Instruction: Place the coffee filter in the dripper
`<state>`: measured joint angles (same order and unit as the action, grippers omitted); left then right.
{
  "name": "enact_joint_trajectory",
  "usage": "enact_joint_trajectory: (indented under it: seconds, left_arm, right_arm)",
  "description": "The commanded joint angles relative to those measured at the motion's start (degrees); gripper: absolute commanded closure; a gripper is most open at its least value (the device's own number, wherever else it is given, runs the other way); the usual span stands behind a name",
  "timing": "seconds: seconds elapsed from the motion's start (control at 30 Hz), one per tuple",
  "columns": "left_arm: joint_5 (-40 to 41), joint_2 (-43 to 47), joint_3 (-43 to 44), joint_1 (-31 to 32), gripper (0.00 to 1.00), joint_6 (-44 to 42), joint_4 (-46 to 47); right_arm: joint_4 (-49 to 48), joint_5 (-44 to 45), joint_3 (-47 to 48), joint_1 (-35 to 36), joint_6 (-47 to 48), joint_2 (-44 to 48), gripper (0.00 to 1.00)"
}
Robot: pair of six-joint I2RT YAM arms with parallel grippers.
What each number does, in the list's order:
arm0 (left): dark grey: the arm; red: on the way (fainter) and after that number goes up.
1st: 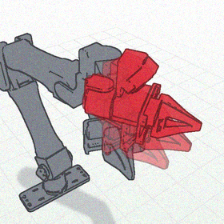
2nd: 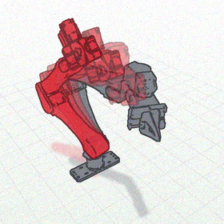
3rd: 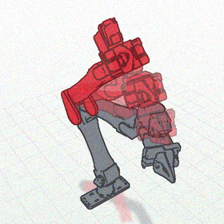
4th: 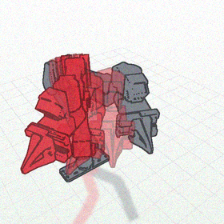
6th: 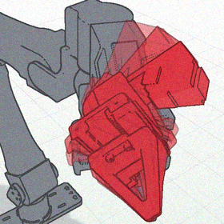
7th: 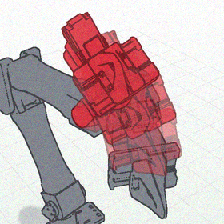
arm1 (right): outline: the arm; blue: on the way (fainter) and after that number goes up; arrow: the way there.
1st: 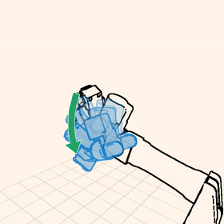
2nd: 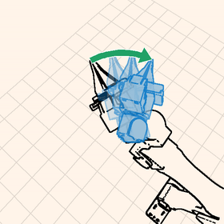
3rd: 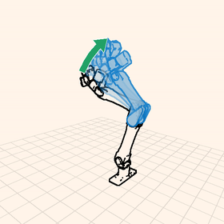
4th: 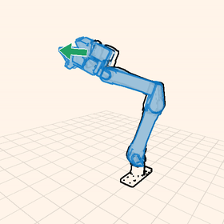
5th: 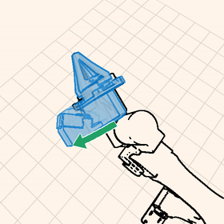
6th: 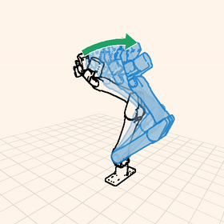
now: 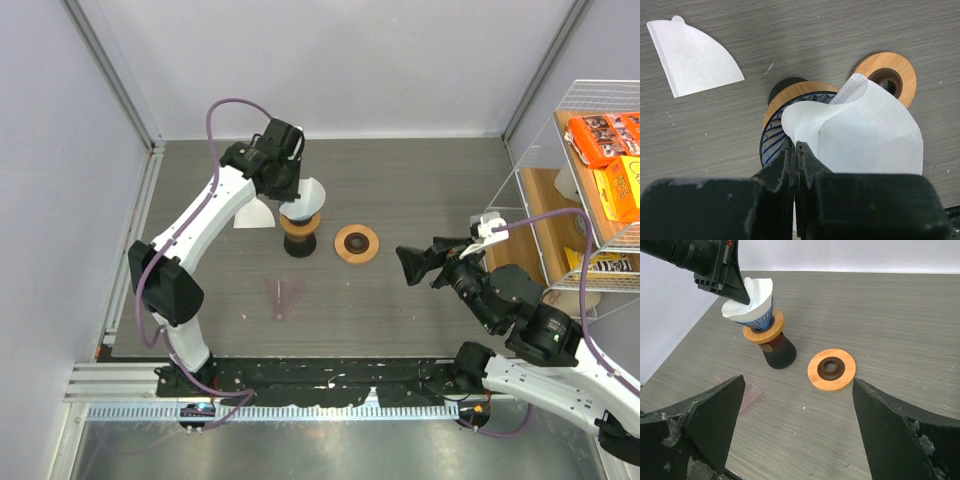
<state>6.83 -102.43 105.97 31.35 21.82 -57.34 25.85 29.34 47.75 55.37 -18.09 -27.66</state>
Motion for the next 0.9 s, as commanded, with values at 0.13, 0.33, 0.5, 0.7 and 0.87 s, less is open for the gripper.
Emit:
enact_joint_trajectory:
  seconds: [0.13, 0.33, 0.5, 0.7, 0.87]
  left_arm:
    - [1.2, -0.1, 2.9, -0.4, 0.91, -0.8, -1.3]
    - [0.3, 2.1, 3.5, -0.3, 0.50, -0.8, -1.6]
    - [0.4, 4.7, 4.2, -0.4, 0.39, -0.6, -1.6]
    - [1.0, 8.2, 3.6, -0.4, 0.27, -0.7, -1.3]
    - [0.4, 10.9, 5.0, -0.2, 0.24, -0.2, -0.9]
  right_arm:
    - [-0.9, 1.9, -0.1, -0.1, 0.9, -0.4, 0.05]
    - [-0.8, 1.7, 0.2, -0.1, 0.6, -0.6, 0.05]
    - [-0.7, 1.9, 0.4, -0.1, 0.0, -0.5, 0.05]
    - [0.0, 1.8, 0.2, -0.1, -1.1, -0.6, 0.05]
    - [0.1, 2.1, 0.3, -0.1, -1.8, -0.6, 0.05]
